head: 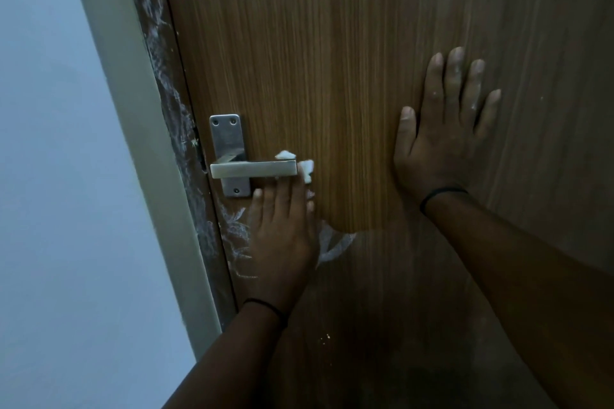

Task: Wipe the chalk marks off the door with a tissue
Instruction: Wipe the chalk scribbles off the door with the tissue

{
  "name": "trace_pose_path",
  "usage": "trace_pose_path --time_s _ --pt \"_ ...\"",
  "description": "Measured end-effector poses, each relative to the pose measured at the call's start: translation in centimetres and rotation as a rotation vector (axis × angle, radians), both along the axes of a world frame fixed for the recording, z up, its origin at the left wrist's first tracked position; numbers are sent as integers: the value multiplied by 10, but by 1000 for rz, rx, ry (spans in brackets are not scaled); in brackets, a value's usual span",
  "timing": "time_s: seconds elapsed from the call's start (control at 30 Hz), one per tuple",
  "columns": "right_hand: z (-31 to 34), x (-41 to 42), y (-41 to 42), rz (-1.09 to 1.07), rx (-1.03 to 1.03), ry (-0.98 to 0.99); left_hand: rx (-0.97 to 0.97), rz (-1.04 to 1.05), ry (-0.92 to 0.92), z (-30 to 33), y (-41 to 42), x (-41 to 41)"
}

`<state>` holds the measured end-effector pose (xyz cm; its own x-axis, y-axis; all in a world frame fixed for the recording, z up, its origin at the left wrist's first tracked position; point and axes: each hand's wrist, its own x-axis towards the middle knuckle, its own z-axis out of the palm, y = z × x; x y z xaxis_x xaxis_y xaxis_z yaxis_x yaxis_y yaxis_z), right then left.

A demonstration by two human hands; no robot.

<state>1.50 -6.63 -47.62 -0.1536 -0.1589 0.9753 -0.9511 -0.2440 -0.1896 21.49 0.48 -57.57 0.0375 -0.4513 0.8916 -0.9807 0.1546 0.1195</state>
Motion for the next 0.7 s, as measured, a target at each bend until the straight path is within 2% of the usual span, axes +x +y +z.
trace_pose_path --time_s 0.1,0.17,0.23,0.33,0.53,0.7 --pt "0 1 -1 -6 -19 4 -38 83 106 8 -2 10" --pt "1 0 0 8 -17 8 -37 62 151 6 0 4" --pt "0 0 1 15 -10 4 -10 -17 87 -2 2 -10" --pt "0 -4 2 34 -10 35 50 -102 -116 -17 2 -27" --pt "-2 -57 -1 122 -11 334 -3 -126 -194 17 -11 -49" --pt "-6 -56 0 107 -31 242 -52 -151 -224 40 -25 -77"
